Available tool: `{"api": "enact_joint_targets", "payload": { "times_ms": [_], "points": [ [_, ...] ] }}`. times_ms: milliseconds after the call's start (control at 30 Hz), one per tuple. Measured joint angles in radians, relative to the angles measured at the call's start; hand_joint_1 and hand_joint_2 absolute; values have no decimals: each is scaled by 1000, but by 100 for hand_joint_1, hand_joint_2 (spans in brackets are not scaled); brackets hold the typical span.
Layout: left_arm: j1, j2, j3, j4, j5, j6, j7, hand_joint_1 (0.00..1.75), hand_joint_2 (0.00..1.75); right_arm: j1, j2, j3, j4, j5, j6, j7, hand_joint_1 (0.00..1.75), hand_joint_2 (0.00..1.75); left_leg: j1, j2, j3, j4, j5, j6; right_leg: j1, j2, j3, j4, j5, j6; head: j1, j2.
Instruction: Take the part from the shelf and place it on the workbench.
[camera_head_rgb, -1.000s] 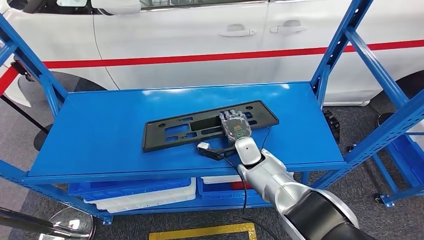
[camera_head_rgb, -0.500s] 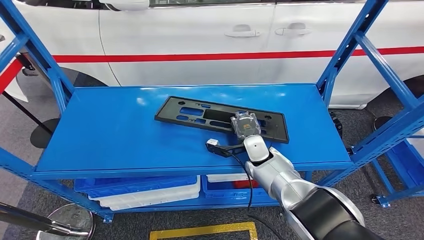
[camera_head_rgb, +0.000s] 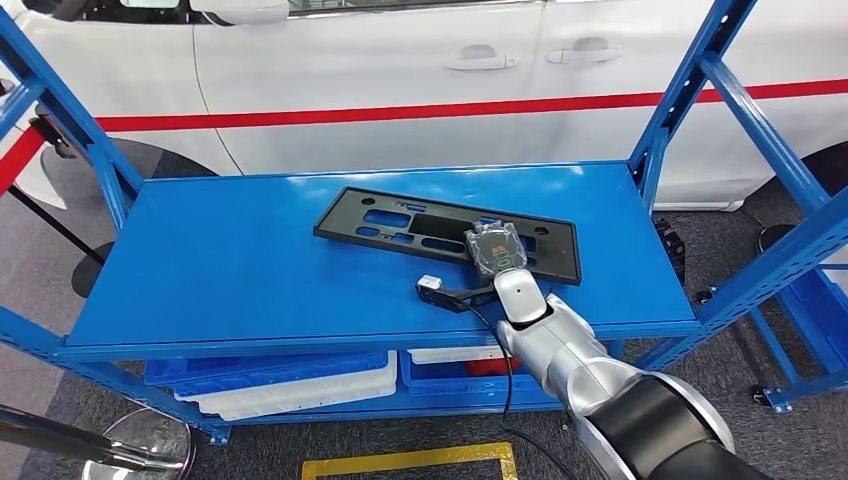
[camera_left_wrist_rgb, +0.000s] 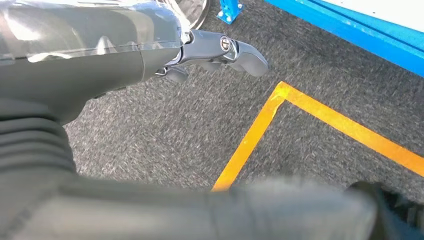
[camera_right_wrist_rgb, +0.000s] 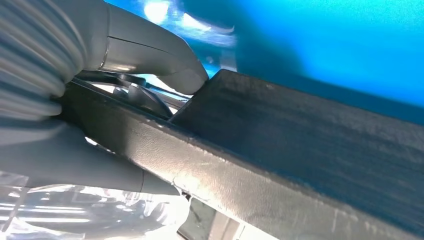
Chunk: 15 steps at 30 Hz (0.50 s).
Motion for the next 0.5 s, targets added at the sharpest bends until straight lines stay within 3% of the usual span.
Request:
{"api": "enact_joint_targets", "payload": {
  "times_ms": [67, 100, 167, 233, 267, 333, 400, 433, 500],
  "points": [
    [0, 1, 0, 0, 1, -1, -2, 0, 175, 5, 0, -12, 0, -13, -21, -21, 175, 175, 5, 0, -53, 112, -36, -7, 1, 0, 0, 1, -1, -1, 0, 0],
    [0, 1, 0, 0, 0, -4, -3, 0, 175, 9, 1, -22, 0, -33, -40, -49, 175, 175, 7, 0, -59, 119, -25, -10, 1, 0, 0, 2, -1, 0, 0, 0],
    [0, 1, -2, 0, 0, -17, -1, 0, 175, 19, 7, -57, -9, -135, -96, -189, 175, 175, 13, 1, -16, 19, 44, -13, 0, 3, 2, 6, -5, 3, 0, 0],
    [-1, 1, -4, 0, 1, -36, 9, 0, 175, 32, 21, -115, -39, -320, -141, -445, 175, 175, 15, 0, 41, -108, 93, -10, 3, 10, -1, 14, -11, 11, 0, 0],
    [-3, 1, -5, 0, 1, -47, 13, 0, 175, 41, 30, -150, -66, -425, -142, -581, 175, 175, 14, -1, 55, -141, 100, -6, 4, 13, -4, 17, -12, 16, 0, 0],
    [-5, 1, -5, 0, 1, -63, 20, 0, 175, 67, 45, -211, -136, -619, -101, -794, 175, 175, 9, -3, 60, -154, 95, 6, 5, 16, -7, 18, -11, 26, 0, 0],
    [-6, 1, -5, 0, 1, -69, 27, 0, 175, 99, 52, -244, -210, -759, -30, -895, 175, 175, 11, -4, 62, -161, 99, 19, 3, 14, -8, 24, -19, 36, 0, 0],
    [-7, 2, -5, 0, 1, -70, 31, 0, 175, 118, 54, -250, -252, -815, 8, -913, 175, 175, 13, -4, 64, -165, 102, 25, 3, 14, -17, 47, -37, 40, 0, 0],
    [-8, 3, -5, 0, 1, -73, 39, 0, 175, 177, 45, -252, -385, -936, 86, -922, 175, 175, 13, -5, 63, -169, 105, 33, 1, 13, -68, 156, -98, 46, 0, 0]
  ]
}}
